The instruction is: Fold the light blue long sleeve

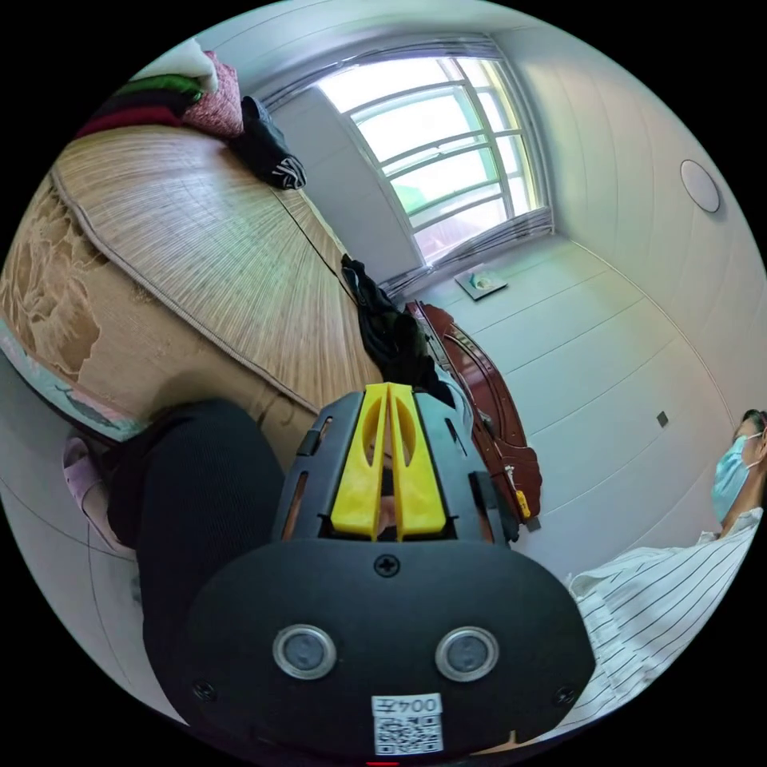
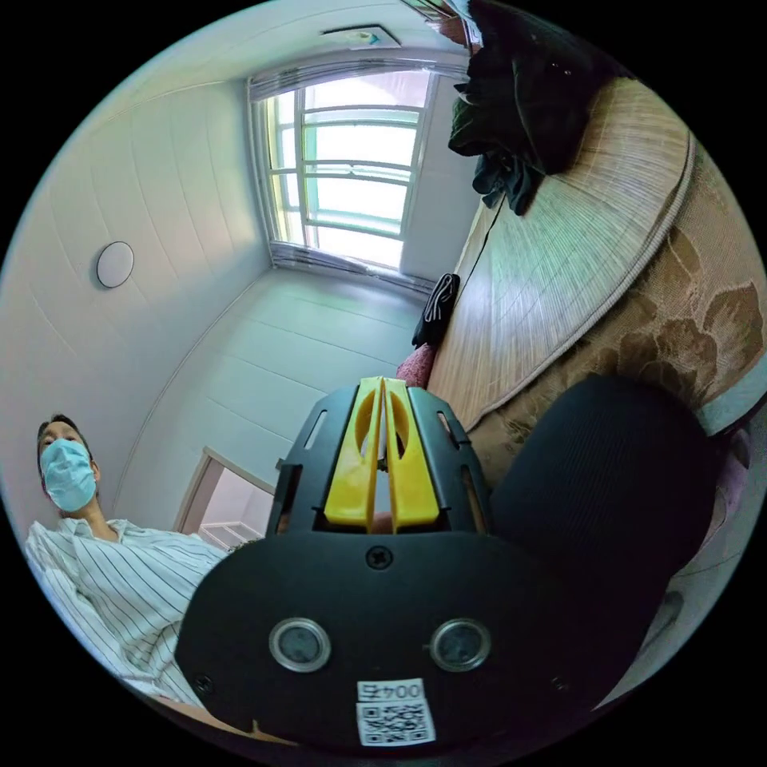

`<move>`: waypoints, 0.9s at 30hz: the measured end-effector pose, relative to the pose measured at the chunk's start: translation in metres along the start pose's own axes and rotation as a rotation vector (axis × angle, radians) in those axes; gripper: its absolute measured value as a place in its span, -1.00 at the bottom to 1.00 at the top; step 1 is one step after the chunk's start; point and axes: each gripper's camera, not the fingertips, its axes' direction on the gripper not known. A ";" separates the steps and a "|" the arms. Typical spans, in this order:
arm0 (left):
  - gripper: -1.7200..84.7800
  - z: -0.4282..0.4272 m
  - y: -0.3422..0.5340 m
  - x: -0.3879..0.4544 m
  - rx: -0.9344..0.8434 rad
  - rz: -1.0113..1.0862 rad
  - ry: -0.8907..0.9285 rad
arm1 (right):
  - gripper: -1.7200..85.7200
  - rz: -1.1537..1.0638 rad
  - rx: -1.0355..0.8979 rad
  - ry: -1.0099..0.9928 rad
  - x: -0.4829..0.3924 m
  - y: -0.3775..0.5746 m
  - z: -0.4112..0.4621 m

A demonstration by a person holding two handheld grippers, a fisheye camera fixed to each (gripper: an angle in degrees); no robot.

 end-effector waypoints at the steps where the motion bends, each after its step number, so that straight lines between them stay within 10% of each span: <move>1: -0.96 0.003 -0.002 -0.006 -0.007 -0.007 0.001 | -0.96 0.015 0.010 -0.010 0.002 -0.003 -0.001; 9: -0.96 0.023 -0.017 -0.050 -0.073 -0.056 -0.022 | -0.88 -0.053 0.124 0.187 -0.028 -0.023 -0.003; 19: -0.96 0.002 -0.050 -0.113 -0.028 -0.191 -0.049 | -0.65 -0.269 0.537 1.050 -0.093 -0.204 -0.157; 27: -0.96 0.010 -0.080 -0.128 -0.076 -0.190 -0.091 | -0.58 -0.268 0.410 1.380 -0.086 -0.321 -0.142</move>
